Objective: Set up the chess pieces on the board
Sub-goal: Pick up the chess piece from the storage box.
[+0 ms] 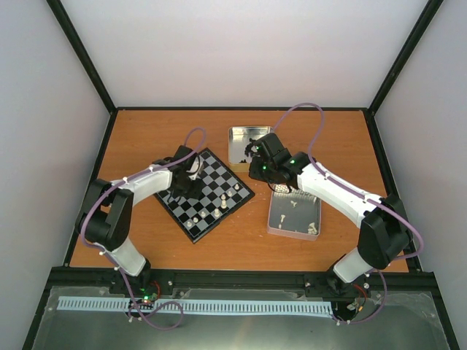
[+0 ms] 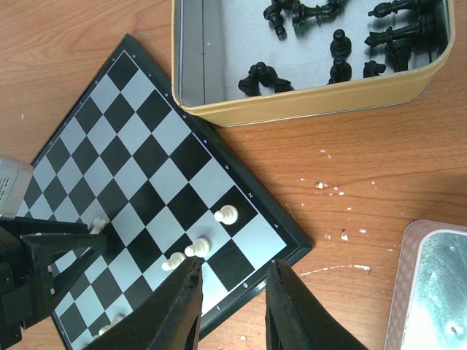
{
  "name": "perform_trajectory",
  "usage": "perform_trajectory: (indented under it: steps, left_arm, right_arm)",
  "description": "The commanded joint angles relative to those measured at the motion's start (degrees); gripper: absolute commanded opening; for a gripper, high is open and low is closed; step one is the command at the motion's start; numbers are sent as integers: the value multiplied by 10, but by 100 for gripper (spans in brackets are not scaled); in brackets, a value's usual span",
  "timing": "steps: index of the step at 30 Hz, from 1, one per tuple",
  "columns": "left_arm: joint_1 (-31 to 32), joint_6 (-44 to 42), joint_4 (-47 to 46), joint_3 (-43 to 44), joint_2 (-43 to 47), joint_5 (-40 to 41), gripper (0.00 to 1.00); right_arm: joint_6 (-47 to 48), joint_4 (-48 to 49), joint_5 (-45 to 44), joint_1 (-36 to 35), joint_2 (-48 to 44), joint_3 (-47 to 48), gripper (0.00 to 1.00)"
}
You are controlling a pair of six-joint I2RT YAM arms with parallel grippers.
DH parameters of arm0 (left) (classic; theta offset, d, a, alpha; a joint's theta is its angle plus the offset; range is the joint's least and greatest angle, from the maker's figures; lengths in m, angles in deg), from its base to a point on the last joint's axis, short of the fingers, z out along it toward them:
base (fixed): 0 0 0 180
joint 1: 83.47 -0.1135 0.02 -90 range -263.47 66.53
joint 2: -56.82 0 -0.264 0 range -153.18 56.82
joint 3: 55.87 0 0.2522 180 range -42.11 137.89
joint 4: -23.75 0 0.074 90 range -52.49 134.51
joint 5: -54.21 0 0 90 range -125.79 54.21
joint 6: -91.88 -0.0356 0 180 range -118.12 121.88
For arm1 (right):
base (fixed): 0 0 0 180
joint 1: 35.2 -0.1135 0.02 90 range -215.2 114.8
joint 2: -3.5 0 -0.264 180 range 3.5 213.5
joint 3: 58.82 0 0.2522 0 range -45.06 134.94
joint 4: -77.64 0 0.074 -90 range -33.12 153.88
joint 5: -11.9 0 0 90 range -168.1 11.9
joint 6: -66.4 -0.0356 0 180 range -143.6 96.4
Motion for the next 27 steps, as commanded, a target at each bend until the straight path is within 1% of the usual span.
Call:
perform_trajectory:
  steps: [1,6,10,13,14,16,18,20,23,27]
  left_arm:
    - [2,3,11,-8,4,-6,29]
    - [3,3,8,-7,2,-5,18]
    - [3,3,5,-1,5,-8,16]
    - [3,-5,-2,1,26,-24,16]
    - [3,-11,-9,-1,37,-41,16]
    - [4,-23,-27,-7,70,-89,14]
    - [5,-36,-51,-17,106,-160,13]
    - [9,-51,-81,-33,149,-228,13]
    - [14,-72,-116,-58,202,-302,13]
    - [21,-88,-149,-83,247,-355,13]
  right_arm:
    - [-7,-3,-14,-2,1,-8,27]
    - [-8,-2,-13,-2,-1,-11,27]
    - [-1,5,-3,-2,-4,-10,27]
    - [45,23,37,-1,-9,2,27]
    - [69,31,66,0,-10,11,28]
    - [117,46,156,7,-10,26,29]
    - [145,57,245,13,-13,30,32]
    - [149,79,332,25,-19,19,35]
    - [134,129,454,37,-29,-5,40]
    - [111,167,532,37,-29,-19,45]
